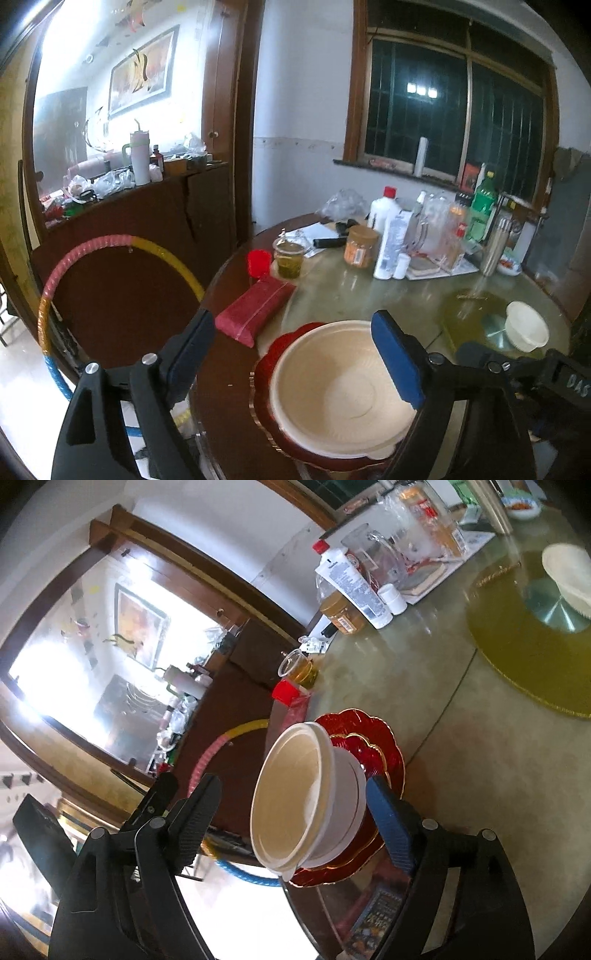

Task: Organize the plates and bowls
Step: 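Move both tools back to the remaining bowl on the lazy susan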

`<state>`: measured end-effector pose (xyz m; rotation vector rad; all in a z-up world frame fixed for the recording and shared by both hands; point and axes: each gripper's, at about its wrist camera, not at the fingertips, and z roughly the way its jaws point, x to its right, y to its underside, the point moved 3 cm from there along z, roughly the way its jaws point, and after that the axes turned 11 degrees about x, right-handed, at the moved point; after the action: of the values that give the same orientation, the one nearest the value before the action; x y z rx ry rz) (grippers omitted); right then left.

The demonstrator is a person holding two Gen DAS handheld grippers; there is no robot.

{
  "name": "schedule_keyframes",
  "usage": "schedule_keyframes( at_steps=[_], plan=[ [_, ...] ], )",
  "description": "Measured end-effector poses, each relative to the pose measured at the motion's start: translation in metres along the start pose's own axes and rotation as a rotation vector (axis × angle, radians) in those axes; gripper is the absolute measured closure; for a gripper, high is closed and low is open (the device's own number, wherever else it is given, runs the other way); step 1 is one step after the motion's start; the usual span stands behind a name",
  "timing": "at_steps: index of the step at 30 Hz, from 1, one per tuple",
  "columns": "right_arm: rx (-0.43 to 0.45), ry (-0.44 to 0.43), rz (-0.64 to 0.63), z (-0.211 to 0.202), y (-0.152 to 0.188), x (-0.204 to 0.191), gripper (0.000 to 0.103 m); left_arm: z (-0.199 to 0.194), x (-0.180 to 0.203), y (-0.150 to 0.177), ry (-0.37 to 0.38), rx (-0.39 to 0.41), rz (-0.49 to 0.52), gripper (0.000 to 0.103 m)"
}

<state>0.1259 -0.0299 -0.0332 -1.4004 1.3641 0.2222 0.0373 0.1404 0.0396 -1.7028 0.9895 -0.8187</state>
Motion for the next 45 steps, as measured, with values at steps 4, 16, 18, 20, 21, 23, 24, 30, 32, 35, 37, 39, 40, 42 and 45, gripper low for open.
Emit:
schedule_keyframes(
  at_steps=[4, 16, 18, 20, 21, 23, 24, 30, 32, 35, 37, 39, 40, 42, 45],
  plan=[
    [0.037, 0.016, 0.017, -0.015, -0.011, 0.013, 0.021, -0.007, 0.019, -0.003, 0.055, 0.022, -0.029, 0.016],
    [0.172, 0.222, 0.135, -0.086, -0.051, 0.107, 0.019, 0.023, 0.15, 0.04, 0.296, -0.165, 0.093, 0.015],
    [0.19, 0.268, 0.149, -0.101, -0.057, 0.126, 0.019, 0.032, 0.17, 0.051, 0.321, -0.219, 0.116, 0.015],
    [0.211, 0.302, 0.172, -0.114, -0.063, 0.143, 0.019, 0.04, 0.19, 0.06, 0.335, -0.25, 0.13, 0.015],
    [0.229, 0.317, 0.19, -0.122, -0.067, 0.154, 0.019, 0.044, 0.199, 0.064, 0.335, -0.264, 0.141, 0.015],
    [0.259, 0.341, 0.217, -0.136, -0.074, 0.17, 0.019, 0.05, 0.217, 0.071, 0.338, -0.273, 0.155, 0.015],
    [0.279, 0.355, 0.237, -0.144, -0.079, 0.18, 0.019, 0.053, 0.226, 0.075, 0.333, -0.285, 0.173, 0.015],
    [0.371, 0.431, 0.308, -0.179, -0.105, 0.224, 0.02, 0.064, 0.263, 0.091, 0.327, -0.311, 0.243, 0.015],
    [0.38, 0.448, 0.326, -0.185, -0.116, 0.237, 0.02, 0.069, 0.271, 0.093, 0.323, -0.316, 0.245, 0.015],
    [0.37, 0.464, 0.329, -0.182, -0.128, 0.243, 0.02, 0.078, 0.284, 0.093, 0.323, -0.327, 0.242, 0.015],
    [0.353, 0.468, 0.315, -0.176, -0.136, 0.245, 0.02, 0.084, 0.293, 0.092, 0.324, -0.333, 0.236, 0.015],
    [0.328, 0.471, 0.301, -0.169, -0.142, 0.246, 0.02, 0.092, 0.3, 0.091, 0.323, -0.346, 0.231, 0.015],
    [0.312, 0.47, 0.296, -0.165, -0.146, 0.248, 0.02, 0.096, 0.304, 0.091, 0.327, -0.353, 0.222, 0.015],
    [0.302, 0.487, 0.286, -0.158, -0.155, 0.252, 0.02, 0.106, 0.312, 0.089, 0.327, -0.361, 0.204, 0.015],
    [0.301, 0.517, 0.267, -0.151, -0.168, 0.257, 0.02, 0.121, 0.322, 0.088, 0.321, -0.383, 0.18, 0.015]
  ],
)
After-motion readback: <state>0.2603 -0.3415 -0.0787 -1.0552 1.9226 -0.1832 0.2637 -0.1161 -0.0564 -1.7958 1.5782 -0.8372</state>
